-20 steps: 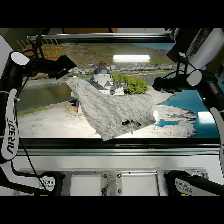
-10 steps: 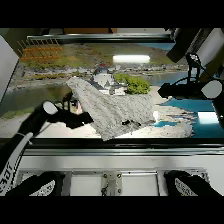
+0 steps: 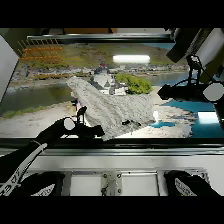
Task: Fold the clothes and pants, and hang the long-sleeved shirts on hangers.
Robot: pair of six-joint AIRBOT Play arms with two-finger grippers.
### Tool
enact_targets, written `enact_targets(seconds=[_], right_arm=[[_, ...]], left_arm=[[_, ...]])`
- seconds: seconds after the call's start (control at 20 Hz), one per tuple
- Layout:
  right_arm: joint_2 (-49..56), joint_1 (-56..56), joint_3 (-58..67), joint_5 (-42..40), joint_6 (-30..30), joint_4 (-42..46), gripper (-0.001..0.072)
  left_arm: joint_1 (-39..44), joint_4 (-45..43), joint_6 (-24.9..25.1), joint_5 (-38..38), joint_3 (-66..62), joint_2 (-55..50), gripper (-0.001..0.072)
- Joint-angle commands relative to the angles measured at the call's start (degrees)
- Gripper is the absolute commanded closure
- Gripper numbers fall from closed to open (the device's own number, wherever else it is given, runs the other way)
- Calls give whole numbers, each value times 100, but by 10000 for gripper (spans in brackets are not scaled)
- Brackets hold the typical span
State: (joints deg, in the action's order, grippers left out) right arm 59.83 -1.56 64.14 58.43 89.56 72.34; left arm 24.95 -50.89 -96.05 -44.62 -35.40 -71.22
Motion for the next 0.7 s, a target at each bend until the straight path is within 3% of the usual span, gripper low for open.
enact_targets(seconds=[0.0,0.5,0.55,0.6,0.65], right_arm=[[-4,-7,-4,0,0,-11,238],[-4,13,-4,17,2,9,238],[-4,15,-4,20,2,7,238],[-4,28,-4,44,2,9,238],[-4,79,-4,120,2,4,237]], left_arm=[[109,149,-26,-273,-400,-507,94],[896,94,22,-382,-728,-754,99],[901,94,24,-391,-728,-752,330],[879,92,50,-398,-739,-748,653],[811,116,131,-439,-745,-713,685]])
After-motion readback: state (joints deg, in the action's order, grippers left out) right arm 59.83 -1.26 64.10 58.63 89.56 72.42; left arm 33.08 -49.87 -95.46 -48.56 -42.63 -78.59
